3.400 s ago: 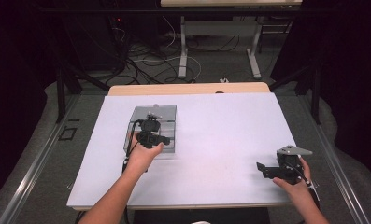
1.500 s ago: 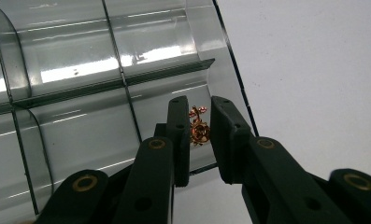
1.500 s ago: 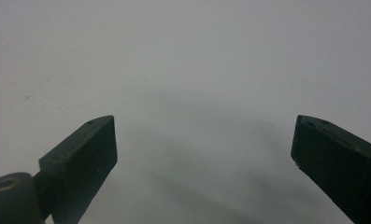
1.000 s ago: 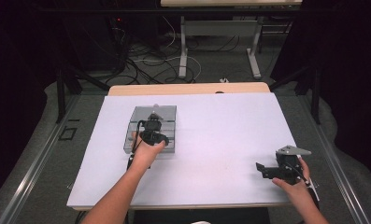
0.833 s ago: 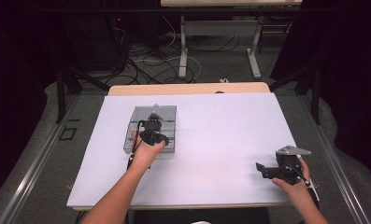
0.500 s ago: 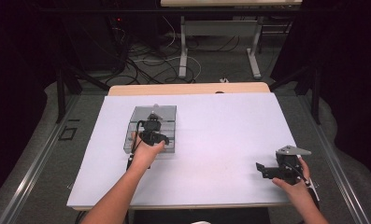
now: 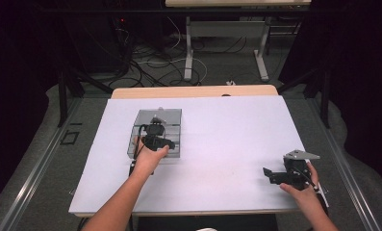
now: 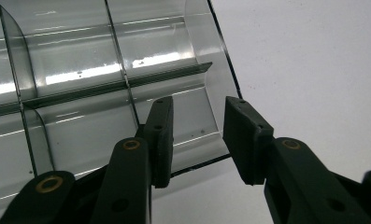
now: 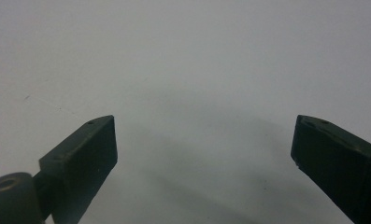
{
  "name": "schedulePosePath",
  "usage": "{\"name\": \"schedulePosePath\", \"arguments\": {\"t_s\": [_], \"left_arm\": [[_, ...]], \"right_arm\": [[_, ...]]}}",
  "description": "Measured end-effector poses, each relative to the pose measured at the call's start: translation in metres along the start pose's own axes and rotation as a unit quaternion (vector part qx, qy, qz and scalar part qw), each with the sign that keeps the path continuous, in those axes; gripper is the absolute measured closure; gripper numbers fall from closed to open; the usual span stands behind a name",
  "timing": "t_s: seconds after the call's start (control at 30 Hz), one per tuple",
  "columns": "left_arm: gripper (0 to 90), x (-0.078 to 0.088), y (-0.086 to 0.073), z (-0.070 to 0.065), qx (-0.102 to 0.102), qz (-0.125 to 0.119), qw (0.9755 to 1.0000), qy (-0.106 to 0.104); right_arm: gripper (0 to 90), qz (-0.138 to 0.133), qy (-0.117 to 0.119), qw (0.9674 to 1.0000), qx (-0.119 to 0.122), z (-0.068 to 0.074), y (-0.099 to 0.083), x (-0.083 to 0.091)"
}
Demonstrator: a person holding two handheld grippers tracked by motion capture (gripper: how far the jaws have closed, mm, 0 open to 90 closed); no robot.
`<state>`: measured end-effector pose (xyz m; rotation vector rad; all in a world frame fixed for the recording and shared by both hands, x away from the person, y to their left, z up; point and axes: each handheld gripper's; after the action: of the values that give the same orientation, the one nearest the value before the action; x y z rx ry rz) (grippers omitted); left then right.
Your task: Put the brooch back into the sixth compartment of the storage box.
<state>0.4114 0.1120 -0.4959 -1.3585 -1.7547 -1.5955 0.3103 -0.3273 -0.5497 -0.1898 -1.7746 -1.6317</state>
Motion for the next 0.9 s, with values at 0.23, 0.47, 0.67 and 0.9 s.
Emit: {"name": "schedulePosePath", "arguments": {"t_s": [0.23,0.47,0.67,0.9], "left_arm": [[58.6,0.003,-0.002,0.000,0.001,-0.010,0.9999,-0.002],[54.6,0.010,-0.006,0.003,-0.004,-0.021,0.9997,-0.007],[50.5,0.017,-0.008,0.008,-0.005,-0.031,0.9995,-0.008],[46.0,0.025,-0.013,0.017,-0.018,-0.058,0.9981,-0.012]], "right_arm": [[6.7,-0.001,0.001,1.0000,0.002,-0.001,0.000,0.001],[6.7,-0.001,0.002,1.0000,0.001,-0.001,0.000,0.002],[6.7,-0.001,0.001,1.0000,0.001,-0.001,0.000,0.002],[6.7,0.000,0.000,1.0000,-0.001,0.000,0.000,0.001]]}}
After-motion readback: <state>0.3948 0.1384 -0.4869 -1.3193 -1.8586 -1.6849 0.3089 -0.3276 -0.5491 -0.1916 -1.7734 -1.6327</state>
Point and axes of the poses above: each handheld gripper's, and its own axes: x roughly backward along the jaws, y roughly out of its top, z roughly to its left, and after that the axes turned 5 degrees about -z, right-handed
